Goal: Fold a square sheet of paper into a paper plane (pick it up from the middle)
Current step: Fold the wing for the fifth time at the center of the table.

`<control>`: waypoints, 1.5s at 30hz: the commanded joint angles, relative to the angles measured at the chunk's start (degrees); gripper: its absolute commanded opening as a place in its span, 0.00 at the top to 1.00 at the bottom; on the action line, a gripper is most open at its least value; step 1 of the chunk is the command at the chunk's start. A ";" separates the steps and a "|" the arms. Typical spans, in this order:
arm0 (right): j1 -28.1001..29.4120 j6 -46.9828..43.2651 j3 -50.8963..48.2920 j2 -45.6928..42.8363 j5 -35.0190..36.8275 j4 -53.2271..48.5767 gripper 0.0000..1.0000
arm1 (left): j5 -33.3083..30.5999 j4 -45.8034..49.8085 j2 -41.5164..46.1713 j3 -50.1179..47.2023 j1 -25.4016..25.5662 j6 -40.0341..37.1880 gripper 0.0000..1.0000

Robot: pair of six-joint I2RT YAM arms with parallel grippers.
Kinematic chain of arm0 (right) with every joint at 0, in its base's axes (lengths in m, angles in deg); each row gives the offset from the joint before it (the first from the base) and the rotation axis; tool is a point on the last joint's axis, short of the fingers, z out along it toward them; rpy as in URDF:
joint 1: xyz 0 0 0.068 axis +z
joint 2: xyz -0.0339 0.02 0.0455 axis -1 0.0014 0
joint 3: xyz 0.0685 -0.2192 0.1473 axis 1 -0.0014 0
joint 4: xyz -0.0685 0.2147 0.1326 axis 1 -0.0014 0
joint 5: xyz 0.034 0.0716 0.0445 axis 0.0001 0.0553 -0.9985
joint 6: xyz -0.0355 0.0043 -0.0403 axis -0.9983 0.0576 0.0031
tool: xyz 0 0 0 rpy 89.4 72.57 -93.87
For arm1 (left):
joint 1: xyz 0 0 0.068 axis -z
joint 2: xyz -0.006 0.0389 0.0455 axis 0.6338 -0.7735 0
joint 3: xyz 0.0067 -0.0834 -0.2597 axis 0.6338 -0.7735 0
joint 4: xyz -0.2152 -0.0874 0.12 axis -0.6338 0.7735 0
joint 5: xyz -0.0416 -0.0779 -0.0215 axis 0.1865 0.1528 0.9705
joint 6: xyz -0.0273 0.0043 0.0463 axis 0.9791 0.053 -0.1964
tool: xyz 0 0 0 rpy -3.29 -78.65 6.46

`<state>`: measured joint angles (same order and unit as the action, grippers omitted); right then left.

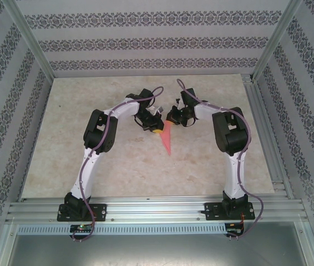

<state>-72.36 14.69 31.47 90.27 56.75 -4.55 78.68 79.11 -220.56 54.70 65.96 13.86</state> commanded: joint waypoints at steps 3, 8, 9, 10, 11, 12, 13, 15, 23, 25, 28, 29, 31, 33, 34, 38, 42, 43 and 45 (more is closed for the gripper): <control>-0.13 -1.11 -4.91 -11.69 1.22 0.82 0.89 | -1.38 1.28 -2.65 0.67 -0.87 -0.81 0.87; 1.35 -0.69 -16.41 -20.38 0.95 2.29 0.91 | -1.12 1.20 -2.30 1.48 -0.93 -0.53 0.87; 1.67 -0.37 -18.95 -22.02 0.97 3.28 0.92 | -1.11 1.22 -2.37 1.68 -0.90 -0.52 0.87; 1.94 0.87 -21.99 -23.92 0.72 4.82 0.92 | -1.19 1.25 -2.47 1.66 -0.89 -0.53 0.87; 2.25 2.38 -24.90 -25.32 -0.76 7.27 0.93 | -1.19 1.22 -2.54 1.71 -0.91 -0.52 0.87; 2.61 3.46 -26.96 -25.96 -2.82 9.18 0.93 | -1.29 1.27 -2.64 1.66 -0.93 -0.49 0.87; 3.16 4.29 -28.38 -26.33 -4.57 9.92 0.94 | -1.25 1.17 -2.73 1.71 -0.90 -0.54 0.87; 4.92 5.19 -30.82 -27.29 -5.44 11.11 0.94 | -1.11 1.13 -2.73 1.59 -0.97 -0.46 0.87; 7.91 7.47 -35.80 -23.29 -6.18 14.93 0.93 | -0.98 1.21 -3.08 1.96 -0.96 -0.51 0.87; 7.86 6.67 -37.04 -21.77 -4.90 14.38 0.94 | -0.96 1.43 -3.04 2.10 -0.95 -0.71 0.87; 7.84 5.07 -37.77 -19.34 -3.64 13.22 0.94 | -1.07 1.61 -3.00 2.10 -0.89 -0.82 0.87; 7.75 4.92 -37.80 -18.76 -3.48 12.58 0.94 | -1.06 1.64 -3.08 2.08 -0.93 -0.91 0.87; 7.75 4.53 -38.04 -19.46 -3.08 11.71 0.95 | -1.10 1.70 -3.07 2.02 -0.91 -1.08 0.87; 7.67 4.18 -38.34 -21.52 -3.10 10.93 0.95 | -1.12 1.78 -3.00 2.01 -0.89 -1.00 0.87; 7.66 4.01 -38.33 -22.88 -3.44 10.43 0.94 | -1.16 1.74 -3.04 1.97 -0.90 -1.01 0.87; 7.77 4.96 -38.68 -28.32 -5.00 10.50 0.93 | -1.15 1.91 -2.91 2.01 -0.90 -1.15 0.87; 8.32 5.32 -39.18 -28.15 -5.69 11.19 0.93 | -1.18 1.96 -2.96 2.02 -0.92 -1.16 0.87; 8.37 5.32 -39.38 -27.24 -5.58 11.37 0.93 | -1.10 1.97 -3.00 2.02 -0.91 -1.08 0.87; 8.45 4.78 -39.38 -25.18 -4.79 11.10 0.93 | -1.07 2.01 -2.99 2.02 -0.92 -1.09 0.87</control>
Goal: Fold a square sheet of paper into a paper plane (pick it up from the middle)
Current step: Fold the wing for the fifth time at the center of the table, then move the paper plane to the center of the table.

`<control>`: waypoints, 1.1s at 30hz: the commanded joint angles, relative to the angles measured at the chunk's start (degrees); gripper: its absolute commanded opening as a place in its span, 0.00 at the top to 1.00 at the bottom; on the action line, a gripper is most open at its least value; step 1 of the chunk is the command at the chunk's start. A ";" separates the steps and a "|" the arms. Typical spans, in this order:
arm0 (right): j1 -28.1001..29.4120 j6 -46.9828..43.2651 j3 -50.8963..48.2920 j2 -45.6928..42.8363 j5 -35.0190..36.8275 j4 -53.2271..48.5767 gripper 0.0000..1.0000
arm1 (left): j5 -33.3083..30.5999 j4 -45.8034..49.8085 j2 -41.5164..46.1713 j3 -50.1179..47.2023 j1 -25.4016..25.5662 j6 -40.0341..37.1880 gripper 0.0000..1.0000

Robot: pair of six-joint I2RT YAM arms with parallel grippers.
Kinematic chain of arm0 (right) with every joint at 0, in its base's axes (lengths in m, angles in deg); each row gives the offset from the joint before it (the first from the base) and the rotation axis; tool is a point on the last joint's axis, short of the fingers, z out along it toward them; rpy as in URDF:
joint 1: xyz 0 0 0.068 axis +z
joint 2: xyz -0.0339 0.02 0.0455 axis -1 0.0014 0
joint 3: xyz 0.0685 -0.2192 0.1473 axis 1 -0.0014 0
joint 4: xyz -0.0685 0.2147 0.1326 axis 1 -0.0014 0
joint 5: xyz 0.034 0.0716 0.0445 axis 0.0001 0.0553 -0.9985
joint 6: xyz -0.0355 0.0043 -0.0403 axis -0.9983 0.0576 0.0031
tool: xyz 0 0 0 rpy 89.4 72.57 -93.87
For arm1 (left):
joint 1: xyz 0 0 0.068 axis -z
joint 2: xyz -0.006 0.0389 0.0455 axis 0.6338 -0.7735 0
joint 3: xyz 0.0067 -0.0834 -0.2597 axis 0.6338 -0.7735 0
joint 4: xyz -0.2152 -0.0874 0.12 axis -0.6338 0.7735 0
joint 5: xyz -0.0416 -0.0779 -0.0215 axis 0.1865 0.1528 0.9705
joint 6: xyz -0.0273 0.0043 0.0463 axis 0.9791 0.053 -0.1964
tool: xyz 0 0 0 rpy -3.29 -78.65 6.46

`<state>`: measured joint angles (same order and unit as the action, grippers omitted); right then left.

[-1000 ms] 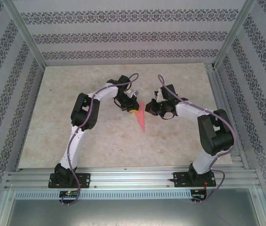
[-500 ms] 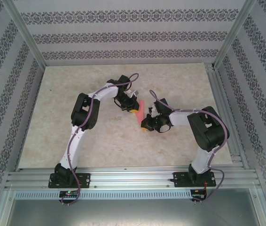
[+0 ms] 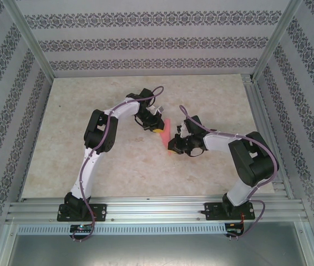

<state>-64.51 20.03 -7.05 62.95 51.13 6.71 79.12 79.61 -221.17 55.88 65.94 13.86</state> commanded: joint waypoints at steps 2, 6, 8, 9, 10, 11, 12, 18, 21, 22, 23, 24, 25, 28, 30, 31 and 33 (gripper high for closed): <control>0.69 -1.05 -0.70 5.05 1.55 -0.47 0.93 | -1.49 1.37 -2.39 0.83 -0.95 -1.08 0.87; 1.16 -2.14 -0.61 6.92 3.24 -1.80 0.93 | -1.39 1.43 -2.31 1.05 -0.93 -0.91 0.86; 1.05 -2.45 -0.54 5.05 3.79 -2.89 0.93 | -1.17 1.74 -2.13 1.47 -0.86 -0.81 0.84; 1.04 -2.57 -0.35 3.83 4.26 -3.41 0.93 | -1.16 1.95 -1.92 1.85 -0.87 -0.88 0.83; 0.92 -2.95 -0.12 2.62 4.50 -4.08 0.92 | -1.24 1.94 -1.48 2.18 -0.91 -0.71 0.82; 0.58 -3.24 0.59 1.74 4.06 -4.97 0.92 | -1.49 1.82 -1.02 2.60 -0.90 -0.51 0.81; 0.44 -3.50 1.15 0.95 2.87 -5.11 0.92 | -1.85 1.99 -0.81 3.21 -0.95 -0.26 0.79; -0.48 -5.07 4.71 -4.51 2.85 -8.46 0.90 | -1.38 3.46 1.71 5.18 -1.15 -0.68 0.56; -0.88 -7.24 5.58 -7.91 7.72 -12.15 0.86 | -3.45 3.31 5.93 4.14 -1.59 -0.38 0.51; -0.81 -8.05 5.91 -8.97 8.81 -12.99 0.83 | -4.53 3.09 7.80 3.32 -1.93 0.01 0.48; -0.45 -8.74 6.39 -9.86 9.71 -13.62 0.83 | -5.88 2.35 9.87 1.91 -2.35 0.67 0.41; 0.06 -9.20 7.05 -10.44 10.88 -14.45 0.83 | -7.46 1.38 12.16 0.05 -2.71 1.40 0.39; 1.03 -9.99 8.07 -10.55 12.36 -15.09 0.81 | -9.25 -1.06 15.33 -3.06 -3.17 2.49 0.37; 5.22 -12.96 13.11 -8.32 17.14 -18.80 0.74 | -14.15 -7.94 23.91 -13.35 -6.01 7.96 0.29; 7.52 -14.90 17.49 -5.16 19.60 -21.40 0.71 | -17.11 -11.88 28.69 -19.99 -8.51 11.16 0.26; 8.75 -15.89 20.00 -2.81 20.73 -22.69 0.71 | -19.49 -13.17 31.02 -23.52 -10.10 13.04 0.24; 10.86 -17.28 23.26 1.14 22.13 -22.94 0.69 | -20.74 -16.70 34.66 -30.16 -13.19 15.93 0.23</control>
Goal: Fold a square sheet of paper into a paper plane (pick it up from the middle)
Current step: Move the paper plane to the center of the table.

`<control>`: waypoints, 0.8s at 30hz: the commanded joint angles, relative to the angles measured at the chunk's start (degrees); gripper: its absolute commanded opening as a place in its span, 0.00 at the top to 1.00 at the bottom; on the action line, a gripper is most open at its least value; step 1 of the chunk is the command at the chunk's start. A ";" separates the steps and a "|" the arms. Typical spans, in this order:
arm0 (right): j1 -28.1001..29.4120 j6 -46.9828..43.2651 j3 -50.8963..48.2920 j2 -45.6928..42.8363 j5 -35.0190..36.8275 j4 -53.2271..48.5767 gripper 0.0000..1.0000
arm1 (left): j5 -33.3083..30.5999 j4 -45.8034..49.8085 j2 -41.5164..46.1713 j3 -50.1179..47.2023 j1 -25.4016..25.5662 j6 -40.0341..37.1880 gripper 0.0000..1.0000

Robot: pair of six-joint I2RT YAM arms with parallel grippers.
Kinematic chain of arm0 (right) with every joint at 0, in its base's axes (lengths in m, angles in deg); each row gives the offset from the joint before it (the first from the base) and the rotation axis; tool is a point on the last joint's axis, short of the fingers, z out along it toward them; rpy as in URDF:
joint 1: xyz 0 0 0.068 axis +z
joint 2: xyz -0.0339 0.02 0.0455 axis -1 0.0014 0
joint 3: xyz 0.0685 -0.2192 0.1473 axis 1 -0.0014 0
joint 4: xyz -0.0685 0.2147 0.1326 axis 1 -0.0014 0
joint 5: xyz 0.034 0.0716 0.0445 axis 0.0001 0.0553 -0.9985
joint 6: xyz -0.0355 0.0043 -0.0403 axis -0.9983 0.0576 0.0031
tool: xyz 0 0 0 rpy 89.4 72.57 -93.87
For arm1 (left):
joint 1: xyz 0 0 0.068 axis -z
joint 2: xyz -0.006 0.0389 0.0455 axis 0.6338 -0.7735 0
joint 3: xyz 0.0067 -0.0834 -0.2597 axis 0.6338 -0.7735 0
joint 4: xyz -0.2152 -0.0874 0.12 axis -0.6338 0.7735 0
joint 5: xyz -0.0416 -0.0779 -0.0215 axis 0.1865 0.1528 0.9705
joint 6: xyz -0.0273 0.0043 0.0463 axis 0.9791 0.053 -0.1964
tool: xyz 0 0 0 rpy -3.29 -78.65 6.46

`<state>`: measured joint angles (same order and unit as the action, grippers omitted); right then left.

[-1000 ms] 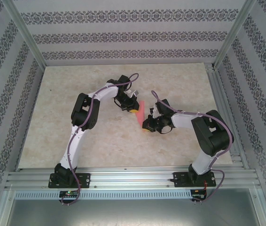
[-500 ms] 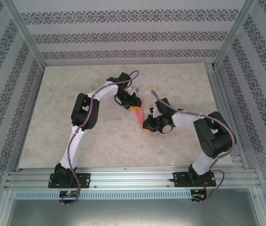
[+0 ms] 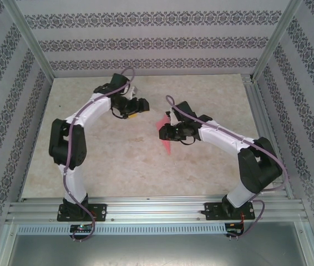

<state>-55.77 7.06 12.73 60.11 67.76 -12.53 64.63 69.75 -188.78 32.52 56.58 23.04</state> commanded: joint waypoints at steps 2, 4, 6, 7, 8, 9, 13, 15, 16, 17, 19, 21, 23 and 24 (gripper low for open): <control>3.23 -4.75 8.91 9.36 6.83 -7.04 0.67 | -5.27 -10.19 5.09 -12.82 -7.14 9.07 0.22; 4.14 -5.95 13.61 13.94 9.56 -10.37 0.64 | -4.24 -11.25 6.44 -16.36 -9.25 9.68 0.22; 4.93 -6.49 17.43 17.36 13.72 -13.37 0.61 | -4.19 -11.15 7.54 -18.55 -10.21 9.26 0.23; 5.01 -6.63 19.22 19.03 15.90 -15.22 0.60 | -4.31 -11.21 8.05 -19.43 -10.38 8.91 0.23; 5.00 -6.78 20.72 20.45 17.69 -16.95 0.59 | -4.29 -11.14 8.36 -19.98 -10.40 8.61 0.23; 4.96 -6.70 21.47 21.16 19.59 -18.15 0.57 | -4.17 -10.96 8.42 -20.25 -10.40 8.48 0.23; 4.26 -7.26 21.96 22.51 23.92 -20.09 0.48 | -3.44 -11.07 8.43 -20.70 -10.42 8.17 0.23; 3.41 -7.23 21.86 23.20 24.38 -20.87 0.48 | -3.17 -11.23 8.29 -20.62 -10.40 8.43 0.23; 3.10 -7.47 21.26 23.01 24.20 -20.33 0.47 | -2.98 -11.46 8.29 -20.54 -10.40 8.57 0.24; 2.81 -7.63 20.78 22.80 23.62 -19.98 0.47 | -2.67 -11.58 8.29 -20.44 -10.40 8.62 0.24; 2.50 -7.75 20.53 22.44 23.06 -19.69 0.47 | -2.56 -11.48 8.20 -20.17 -10.40 8.56 0.24; 2.47 -7.89 20.59 22.17 23.73 -20.05 0.47 | -2.49 -11.48 8.18 -19.98 -10.40 8.61 0.24; 2.50 -7.80 20.48 22.00 24.03 -20.14 0.46 | -2.15 -11.48 8.03 -20.04 -10.39 8.57 0.24; 2.48 -7.59 20.38 21.91 24.40 -20.51 0.47 | -2.02 -11.58 7.95 -20.15 -10.36 8.62 0.24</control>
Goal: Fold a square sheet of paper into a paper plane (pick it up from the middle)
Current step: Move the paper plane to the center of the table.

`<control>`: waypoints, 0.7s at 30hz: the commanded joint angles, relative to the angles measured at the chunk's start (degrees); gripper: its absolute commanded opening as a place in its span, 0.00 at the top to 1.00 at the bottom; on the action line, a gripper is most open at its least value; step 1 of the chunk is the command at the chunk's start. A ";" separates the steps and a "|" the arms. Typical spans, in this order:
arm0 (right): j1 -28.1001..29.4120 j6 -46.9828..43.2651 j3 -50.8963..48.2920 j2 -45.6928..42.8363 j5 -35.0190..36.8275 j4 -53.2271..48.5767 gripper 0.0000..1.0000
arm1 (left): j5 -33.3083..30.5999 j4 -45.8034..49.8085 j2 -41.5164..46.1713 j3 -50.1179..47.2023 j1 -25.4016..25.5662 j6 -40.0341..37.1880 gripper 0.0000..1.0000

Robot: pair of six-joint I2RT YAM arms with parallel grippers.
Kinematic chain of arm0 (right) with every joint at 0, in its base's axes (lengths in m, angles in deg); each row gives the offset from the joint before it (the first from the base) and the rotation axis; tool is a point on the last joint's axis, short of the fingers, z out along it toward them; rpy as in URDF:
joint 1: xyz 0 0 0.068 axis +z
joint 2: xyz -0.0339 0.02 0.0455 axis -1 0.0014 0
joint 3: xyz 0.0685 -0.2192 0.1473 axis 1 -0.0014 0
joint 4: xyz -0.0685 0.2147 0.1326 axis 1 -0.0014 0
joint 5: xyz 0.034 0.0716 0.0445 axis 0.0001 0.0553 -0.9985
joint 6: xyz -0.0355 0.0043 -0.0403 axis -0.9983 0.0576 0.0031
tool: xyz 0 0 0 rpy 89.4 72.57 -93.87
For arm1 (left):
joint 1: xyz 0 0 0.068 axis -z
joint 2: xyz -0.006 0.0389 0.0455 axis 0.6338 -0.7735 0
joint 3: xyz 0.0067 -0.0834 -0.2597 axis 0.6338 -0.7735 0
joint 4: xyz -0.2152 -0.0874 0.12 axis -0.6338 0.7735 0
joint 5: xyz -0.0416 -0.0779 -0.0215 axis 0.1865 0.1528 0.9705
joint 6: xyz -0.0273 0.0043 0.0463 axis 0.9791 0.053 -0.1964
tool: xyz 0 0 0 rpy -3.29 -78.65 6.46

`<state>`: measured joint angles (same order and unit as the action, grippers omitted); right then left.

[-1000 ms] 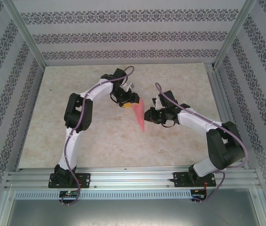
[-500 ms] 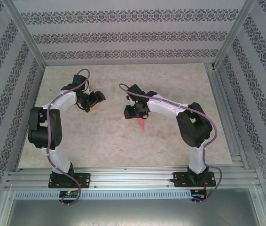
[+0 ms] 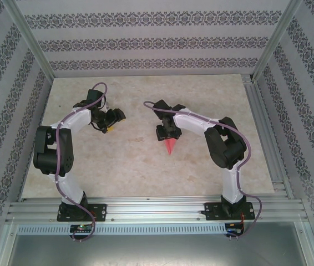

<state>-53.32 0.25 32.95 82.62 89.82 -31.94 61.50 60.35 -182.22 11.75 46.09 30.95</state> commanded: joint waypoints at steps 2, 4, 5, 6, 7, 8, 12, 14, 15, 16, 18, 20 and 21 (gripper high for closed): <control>-0.06 -0.59 -0.42 -1.11 3.49 -1.37 0.47 | 1.24 -2.24 1.29 0.49 0.14 0.75 0.24; -0.19 -0.28 -1.20 -1.70 3.38 -1.03 0.51 | 1.61 -2.47 1.13 0.36 0.17 0.91 0.24; -0.25 0.02 -1.83 -2.27 3.43 -0.52 0.51 | 1.84 -2.73 1.11 0.15 0.18 1.08 0.24; -0.30 0.30 -2.38 -2.83 2.81 0.15 0.51 | 2.03 -2.91 1.03 0.05 0.13 1.15 0.24; -0.47 0.63 -2.65 -3.05 2.22 0.43 0.51 | 2.13 -2.96 0.94 0.05 0.18 1.22 0.24; -0.65 0.87 -2.94 -3.30 1.72 0.68 0.54 | 2.21 -2.88 0.78 0.05 0.18 1.20 0.24; -0.92 1.75 -3.49 -3.59 2.09 0.66 0.58 | 2.47 -2.87 0.59 0.23 0.18 1.33 0.24; -1.10 1.89 -3.88 -3.75 2.14 0.51 0.59 | 2.62 -2.96 0.51 0.34 0.18 1.51 0.24; -1.12 2.00 -4.04 -3.93 2.22 0.40 0.61 | 2.80 -2.96 0.45 0.39 0.18 1.49 0.24; -1.10 2.23 -4.00 -4.09 2.34 0.02 0.61 | 2.90 -2.96 0.34 0.47 0.18 1.55 0.24; -1.05 2.70 -4.47 -4.90 2.72 -0.13 0.65 | 3.06 -2.96 0.11 0.55 0.18 1.50 0.24; -1.10 3.18 -5.34 -5.69 3.19 0.04 0.66 | 3.20 -3.05 -0.02 0.58 0.18 1.57 0.24; -1.10 3.29 -5.70 -6.00 3.17 0.19 0.68 | 3.22 -3.09 -0.07 0.58 0.18 1.66 0.24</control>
<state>-54.07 2.19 28.41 79.52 91.46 -31.94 63.62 59.44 -182.22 11.75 46.09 31.87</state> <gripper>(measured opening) 0.330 0.760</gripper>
